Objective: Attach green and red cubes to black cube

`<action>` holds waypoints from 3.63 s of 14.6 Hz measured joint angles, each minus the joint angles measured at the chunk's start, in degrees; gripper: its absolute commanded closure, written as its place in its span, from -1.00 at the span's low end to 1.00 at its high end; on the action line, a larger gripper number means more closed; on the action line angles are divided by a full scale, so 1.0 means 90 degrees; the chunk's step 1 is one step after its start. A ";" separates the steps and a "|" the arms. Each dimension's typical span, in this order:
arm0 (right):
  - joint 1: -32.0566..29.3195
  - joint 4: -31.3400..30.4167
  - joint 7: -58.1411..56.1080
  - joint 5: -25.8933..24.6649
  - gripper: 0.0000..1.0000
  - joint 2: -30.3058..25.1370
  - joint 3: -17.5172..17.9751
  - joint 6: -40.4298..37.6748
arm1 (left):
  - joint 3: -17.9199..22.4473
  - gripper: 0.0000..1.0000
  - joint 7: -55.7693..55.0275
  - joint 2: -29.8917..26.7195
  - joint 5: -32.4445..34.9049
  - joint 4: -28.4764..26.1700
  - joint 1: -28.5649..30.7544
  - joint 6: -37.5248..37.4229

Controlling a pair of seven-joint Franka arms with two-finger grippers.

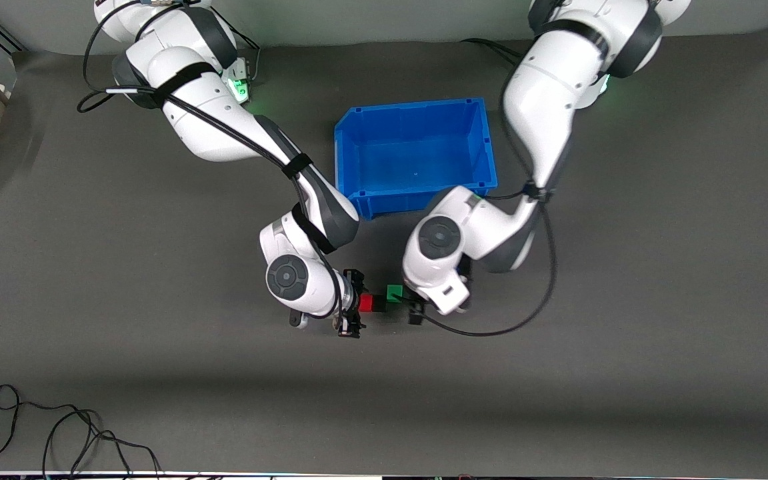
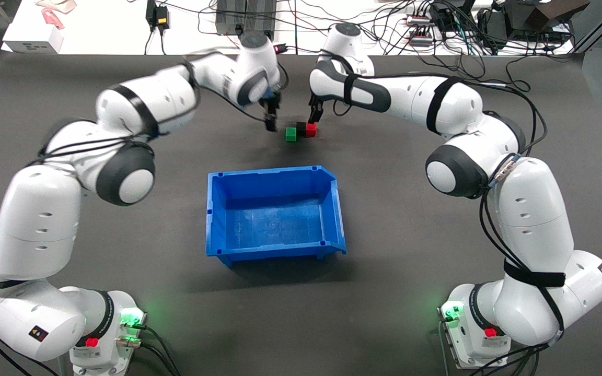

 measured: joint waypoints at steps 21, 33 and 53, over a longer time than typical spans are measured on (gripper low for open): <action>-0.2518 0.0187 -1.1078 -0.0614 -0.99 -0.3980 -0.0411 -0.6359 | 0.0034 -1.00 1.0773 -0.5163 -0.0420 -0.4724 0.3957 -0.1558; -0.2466 -0.2383 -1.1952 -0.0624 -0.99 -0.5107 -0.0632 -0.4151 | 0.0004 -1.00 1.2257 -0.6070 -0.0055 -0.3717 0.3976 -0.2537; -0.2441 -0.3772 -1.2272 -0.0930 -0.99 -0.6160 -0.0661 -0.2791 | -0.0006 -1.00 1.2236 -0.5111 -0.0232 -0.2446 0.3977 -0.3308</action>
